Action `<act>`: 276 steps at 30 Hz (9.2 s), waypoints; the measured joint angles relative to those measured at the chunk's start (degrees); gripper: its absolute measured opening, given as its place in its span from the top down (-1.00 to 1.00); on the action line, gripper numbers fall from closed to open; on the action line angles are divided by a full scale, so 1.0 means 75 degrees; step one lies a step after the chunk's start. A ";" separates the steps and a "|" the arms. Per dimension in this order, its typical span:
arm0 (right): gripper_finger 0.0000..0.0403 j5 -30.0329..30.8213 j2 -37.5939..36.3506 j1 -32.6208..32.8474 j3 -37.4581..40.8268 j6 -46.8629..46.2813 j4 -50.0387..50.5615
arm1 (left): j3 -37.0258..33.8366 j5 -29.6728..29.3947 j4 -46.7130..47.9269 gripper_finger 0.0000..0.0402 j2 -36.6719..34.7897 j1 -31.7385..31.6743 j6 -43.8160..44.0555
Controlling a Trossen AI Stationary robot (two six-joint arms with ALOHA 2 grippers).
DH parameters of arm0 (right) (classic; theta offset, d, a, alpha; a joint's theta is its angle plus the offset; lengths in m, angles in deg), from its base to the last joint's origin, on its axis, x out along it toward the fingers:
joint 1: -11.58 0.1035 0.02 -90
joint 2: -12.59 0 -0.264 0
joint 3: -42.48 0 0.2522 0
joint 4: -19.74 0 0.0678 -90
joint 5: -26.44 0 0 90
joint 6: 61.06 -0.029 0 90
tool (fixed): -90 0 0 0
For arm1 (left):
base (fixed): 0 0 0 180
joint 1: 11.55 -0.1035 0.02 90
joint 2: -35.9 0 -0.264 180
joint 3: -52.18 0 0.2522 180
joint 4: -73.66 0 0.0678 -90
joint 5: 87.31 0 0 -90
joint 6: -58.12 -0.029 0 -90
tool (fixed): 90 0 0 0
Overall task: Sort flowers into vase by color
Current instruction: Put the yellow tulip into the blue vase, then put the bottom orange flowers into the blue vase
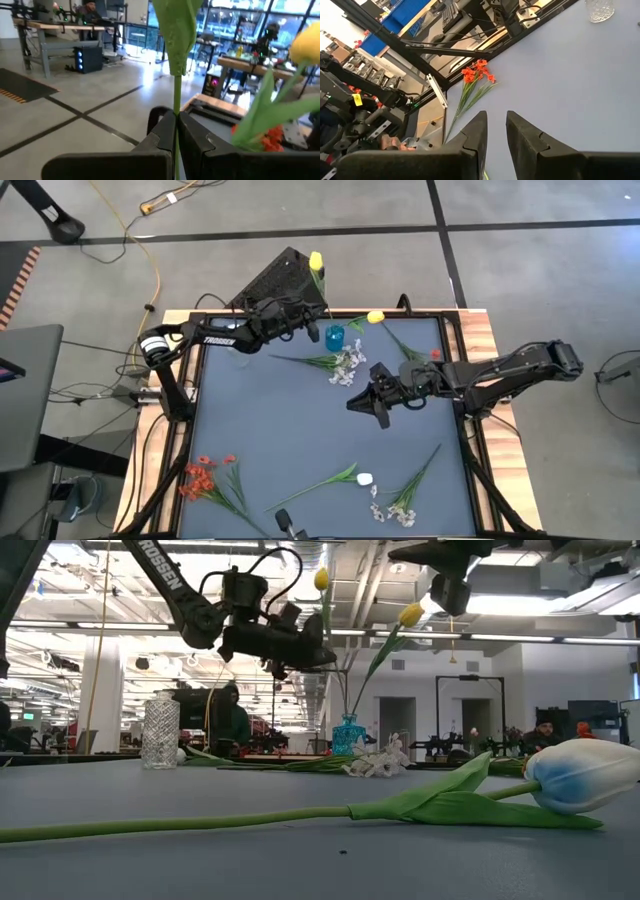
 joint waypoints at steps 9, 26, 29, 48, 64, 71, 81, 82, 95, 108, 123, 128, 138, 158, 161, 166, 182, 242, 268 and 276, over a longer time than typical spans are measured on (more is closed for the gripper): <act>0.50 0.0000 0.0000 0.0000 0.0000 -0.0005 0.0003 | 0.0000 -0.0147 0.0603 0.97 0.0000 0.0033 0.0020; 0.52 -0.0186 0.0000 0.0000 0.0002 -0.0016 0.0139 | 0.1474 0.0366 0.5396 0.11 -0.0093 0.0240 -0.0400; 0.52 -0.0294 -0.0003 0.0000 0.0003 -0.0005 0.0142 | 0.2068 0.0371 0.6879 0.01 -0.0093 0.0285 -0.0818; 0.52 -0.0523 -0.0009 0.0000 0.0006 0.0467 0.0357 | 0.5123 0.1941 1.4678 -0.05 -0.0319 0.1203 -0.2980; 0.52 -0.0703 -0.0009 -0.0215 0.0006 0.0904 0.0455 | 0.4919 0.1329 1.5290 -0.05 -0.3112 0.3462 -0.0958; 0.52 -0.0702 -0.0012 -0.0603 0.0006 0.0916 0.0460 | 0.3235 0.0548 1.4926 -0.05 -0.4282 0.5451 0.1248; 0.52 -0.0692 0.0000 -0.1099 0.0006 0.1691 0.0426 | 0.0654 0.0281 1.2440 -0.05 -0.4724 0.8000 0.2820; 0.52 -0.0693 0.0000 -0.1156 0.0006 0.1691 0.0402 | 0.0427 0.0294 1.2119 -0.05 -0.4638 0.8226 0.2817; 0.52 -0.0695 0.0006 -0.1195 0.0006 0.1718 0.0629 | -0.0254 0.1201 1.0030 -0.05 -0.2161 1.0389 0.2365; 0.52 -0.0697 0.0006 -0.1216 0.0006 0.1918 0.0928 | 0.0440 -0.0071 0.9697 -0.05 -0.0266 1.0833 0.1616; 0.52 -0.0697 0.0008 -0.1215 0.0006 0.2119 0.0921 | 0.0058 -0.0127 1.0106 -0.04 -0.0289 1.1081 0.1127; 0.52 -0.0697 0.0008 -0.1215 0.0006 0.2116 0.0921 | 0.0111 -0.0208 1.0248 0.18 -0.0277 1.1028 0.0664; 0.52 -0.0691 0.0009 -0.1225 0.0006 0.2113 0.0891 | 0.0702 -0.0496 1.1719 0.94 -0.0488 1.0689 -0.0100; 0.52 -0.0966 0.0009 -0.1171 0.0006 0.2444 -0.0422 | 0.0746 -0.2432 1.1132 0.98 -0.5069 0.6702 0.3677; 0.52 -0.1168 0.0010 -0.0942 -0.0095 0.2910 -0.0376 | 0.0746 -0.1353 1.0633 0.98 -0.5106 0.6049 0.4955; 0.52 -0.0665 0.0026 -0.0236 -0.0740 0.4703 0.0131 | 0.0746 0.0435 0.9979 0.98 -0.4759 0.5326 0.6472; 0.52 0.3007 0.1925 0.1012 -0.3456 0.9476 0.2922 | 0.0769 0.1981 0.8612 0.98 -0.3535 0.4219 0.6905; 0.81 0.2417 0.3961 0.0632 -0.5619 0.9463 0.6159 | 0.0746 0.1992 0.8591 0.43 -0.3569 0.4142 0.4400; 0.81 -0.1909 -0.0159 -0.0672 -0.2804 0.6535 0.2663 | 0.0705 -0.0235 0.7599 0.24 -0.4287 0.3092 0.1340; 0.81 -0.1274 -0.0207 -0.1119 -0.0972 0.3063 -0.3319 | 0.0198 -0.0156 0.4124 0.28 -0.4275 0.3836 0.1420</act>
